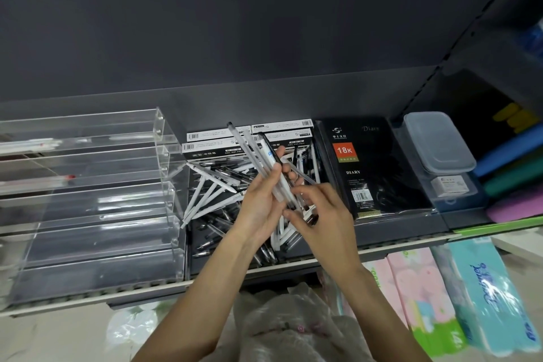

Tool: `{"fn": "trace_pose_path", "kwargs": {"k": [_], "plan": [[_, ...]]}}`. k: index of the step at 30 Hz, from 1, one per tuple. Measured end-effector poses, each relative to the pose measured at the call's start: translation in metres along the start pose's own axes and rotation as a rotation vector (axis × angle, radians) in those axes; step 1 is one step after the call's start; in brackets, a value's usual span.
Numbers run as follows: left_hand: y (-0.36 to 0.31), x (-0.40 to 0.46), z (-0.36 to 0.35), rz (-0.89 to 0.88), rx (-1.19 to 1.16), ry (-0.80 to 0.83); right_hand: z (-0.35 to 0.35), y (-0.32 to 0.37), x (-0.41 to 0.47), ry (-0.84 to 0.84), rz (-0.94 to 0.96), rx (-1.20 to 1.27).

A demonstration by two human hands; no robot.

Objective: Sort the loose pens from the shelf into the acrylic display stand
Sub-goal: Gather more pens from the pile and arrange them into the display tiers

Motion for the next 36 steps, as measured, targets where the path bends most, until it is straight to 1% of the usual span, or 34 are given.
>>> {"fn": "trace_pose_path", "kwargs": {"k": [4,8,11,13,15,19,21,23,25,26,29,30,31,32,33,36], "plan": [[-0.001,0.001,0.000,-0.010,-0.010,-0.008,0.003,0.007,0.004,-0.057,0.156,-0.127],[0.000,0.003,0.001,-0.030,0.031,-0.047,-0.002,0.009,0.004,-0.085,0.178,-0.116],[-0.002,0.003,0.002,-0.051,0.081,-0.049,-0.002,0.011,0.002,-0.092,0.244,-0.112],[-0.004,0.003,0.003,-0.063,0.067,-0.038,-0.002,0.012,0.001,-0.082,0.331,-0.197],[-0.007,0.003,0.003,-0.059,0.021,-0.016,-0.003,0.010,-0.001,-0.090,0.376,-0.282],[-0.011,0.004,0.005,-0.021,-0.047,-0.001,0.004,0.005,0.000,-0.243,0.437,-0.232],[-0.013,0.006,0.008,-0.034,-0.030,-0.028,0.007,0.006,0.002,-0.263,0.462,-0.185],[-0.015,0.009,0.012,-0.066,-0.012,-0.072,0.007,0.004,0.002,-0.228,0.397,-0.076],[-0.019,0.012,0.019,-0.090,-0.033,-0.132,0.012,0.000,0.001,-0.197,0.228,0.078],[-0.022,0.014,0.024,-0.097,-0.052,-0.160,0.018,-0.003,0.001,-0.201,0.093,0.193],[-0.032,0.017,0.034,-0.102,-0.039,-0.204,0.038,-0.014,0.012,-0.205,-0.485,0.722],[-0.034,0.016,0.035,-0.094,0.004,-0.190,0.044,-0.016,0.021,-0.183,-0.608,0.850],[-0.034,0.014,0.034,-0.079,0.065,-0.159,0.050,-0.018,0.031,-0.153,-0.670,0.909],[-0.033,0.011,0.031,-0.056,0.136,-0.118,0.055,-0.018,0.044,-0.116,-0.691,0.926],[-0.031,0.008,0.029,-0.027,0.204,-0.076,0.059,-0.016,0.057,-0.072,-0.668,0.893],[-0.022,-0.002,0.018,0.057,0.341,0.065,0.058,-0.006,0.088,0.102,-0.493,0.622]]}}
Point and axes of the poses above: each hand's wrist, its own x-axis towards the middle knuckle, its own z-axis out of the back of the hand, y = z × x, the point moved 4 cm from there along x, towards the middle knuckle, and after that the axes turned 13 degrees about -y, right-handed, at the moved point
